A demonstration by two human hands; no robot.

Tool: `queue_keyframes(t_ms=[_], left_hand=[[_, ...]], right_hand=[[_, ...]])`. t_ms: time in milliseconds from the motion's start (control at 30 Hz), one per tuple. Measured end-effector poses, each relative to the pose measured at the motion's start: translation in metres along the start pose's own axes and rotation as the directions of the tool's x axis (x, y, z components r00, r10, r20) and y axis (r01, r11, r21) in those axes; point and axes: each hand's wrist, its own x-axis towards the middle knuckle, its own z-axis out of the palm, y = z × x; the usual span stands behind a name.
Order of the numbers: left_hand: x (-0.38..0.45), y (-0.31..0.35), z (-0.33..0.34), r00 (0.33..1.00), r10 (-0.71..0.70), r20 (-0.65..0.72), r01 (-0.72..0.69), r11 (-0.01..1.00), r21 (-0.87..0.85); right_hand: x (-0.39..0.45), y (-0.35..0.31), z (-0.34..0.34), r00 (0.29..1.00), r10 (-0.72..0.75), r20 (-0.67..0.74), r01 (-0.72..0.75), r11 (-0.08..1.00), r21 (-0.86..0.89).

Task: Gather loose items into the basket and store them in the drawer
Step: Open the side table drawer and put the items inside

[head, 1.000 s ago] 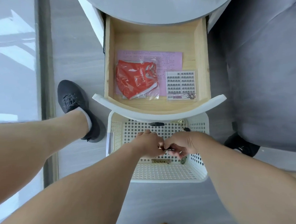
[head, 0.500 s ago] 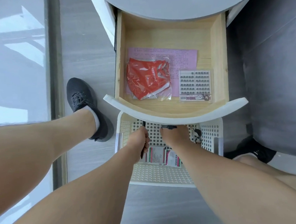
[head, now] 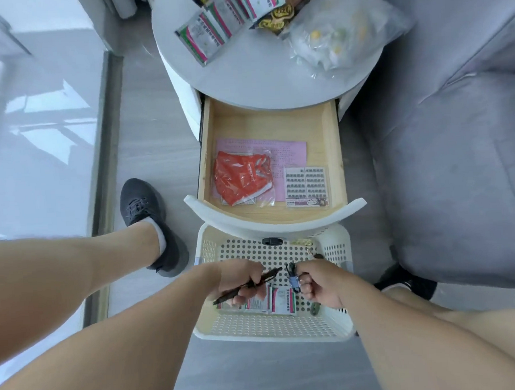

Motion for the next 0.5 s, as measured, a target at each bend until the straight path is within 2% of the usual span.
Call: queue_keyframes(t_ms=[67, 133, 200, 233, 267, 300, 333, 367, 433, 500], left_hand=[[-0.028, 0.027, 0.011, 0.983, 0.025, 0.182, -0.047, 0.992, 0.115], [-0.062, 0.061, 0.022, 0.929, 0.062, 0.364, -0.129, 0.978, 0.162], [-0.105, 0.097, 0.034, 0.888, 0.174, 0.426, -0.272, 0.945, 0.181], [-0.125, 0.113, 0.038, 0.884, 0.26, 0.389, -0.353, 0.917, 0.188], [-0.143, 0.127, 0.042, 0.881, 0.373, 0.29, -0.438, 0.875, 0.205], [-0.157, 0.139, 0.043, 0.864, 0.486, 0.136, -0.504, 0.829, 0.242], [-0.162, 0.146, 0.039, 0.826, 0.561, -0.059, -0.527, 0.804, 0.274], [-0.164, 0.151, 0.033, 0.752, 0.603, -0.266, -0.528, 0.793, 0.304], [-0.158, 0.159, 0.02, 0.581, 0.597, -0.553, -0.515, 0.796, 0.318], [-0.141, 0.16, 0.008, 0.505, 0.525, -0.685, -0.44, 0.839, 0.32]], right_hand=[[-0.022, -0.002, -0.002, 0.999, -0.001, 0.042, -0.002, 0.998, 0.062], [-0.04, -0.001, -0.003, 0.993, -0.024, 0.115, 0.011, 0.993, 0.114], [-0.062, -0.002, -0.004, 0.969, -0.084, 0.233, 0.041, 0.983, 0.181], [-0.072, -0.002, -0.004, 0.948, -0.113, 0.298, 0.047, 0.974, 0.221], [-0.082, -0.002, -0.005, 0.925, -0.142, 0.353, 0.049, 0.964, 0.261], [-0.093, -0.005, -0.007, 0.9, -0.176, 0.4, 0.054, 0.953, 0.297], [-0.101, -0.007, -0.008, 0.874, -0.2, 0.442, 0.051, 0.944, 0.327], [-0.113, -0.012, -0.011, 0.841, -0.241, 0.484, 0.065, 0.934, 0.351], [-0.145, -0.032, -0.015, 0.78, -0.326, 0.534, 0.13, 0.919, 0.371], [-0.174, -0.058, -0.014, 0.793, -0.411, 0.449, 0.245, 0.891, 0.383]])
